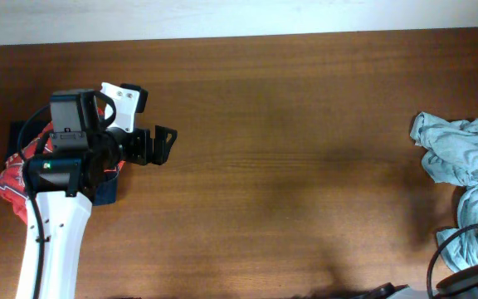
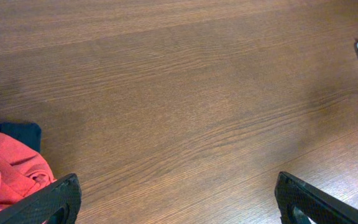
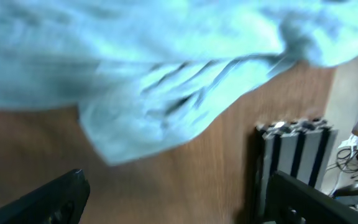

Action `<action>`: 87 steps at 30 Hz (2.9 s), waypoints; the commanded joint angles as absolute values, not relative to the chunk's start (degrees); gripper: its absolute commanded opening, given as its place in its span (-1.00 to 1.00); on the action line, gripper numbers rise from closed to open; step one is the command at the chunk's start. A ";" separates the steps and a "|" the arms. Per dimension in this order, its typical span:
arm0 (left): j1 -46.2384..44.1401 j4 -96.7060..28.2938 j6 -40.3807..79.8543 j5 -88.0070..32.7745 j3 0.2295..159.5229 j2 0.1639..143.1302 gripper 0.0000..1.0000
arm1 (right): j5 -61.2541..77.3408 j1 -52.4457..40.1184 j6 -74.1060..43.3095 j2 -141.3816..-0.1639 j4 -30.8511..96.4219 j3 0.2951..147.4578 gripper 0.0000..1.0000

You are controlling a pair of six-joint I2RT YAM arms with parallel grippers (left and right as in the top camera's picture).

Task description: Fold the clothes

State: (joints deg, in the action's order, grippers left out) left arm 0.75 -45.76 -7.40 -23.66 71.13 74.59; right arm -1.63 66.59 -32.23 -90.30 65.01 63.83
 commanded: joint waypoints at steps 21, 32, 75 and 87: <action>0.51 -46.39 -6.68 -28.32 72.16 74.74 0.98 | -12.40 69.12 -37.12 -100.07 54.35 63.90 0.64; 0.51 -46.37 -6.68 -28.32 72.16 74.74 0.99 | -13.80 68.86 -39.48 -103.18 53.78 64.03 0.36; 0.54 -46.09 -6.81 -28.05 72.16 74.74 0.99 | 22.98 -11.00 -18.28 -85.54 39.13 74.70 -0.92; 0.54 -45.98 -7.16 -26.76 72.16 74.74 0.98 | 21.10 -20.62 -14.00 -85.41 33.76 91.15 -0.92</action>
State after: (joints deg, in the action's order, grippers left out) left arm 0.75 -46.09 -7.42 -27.00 71.16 74.59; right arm 22.74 -22.48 -15.59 -87.37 34.41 83.33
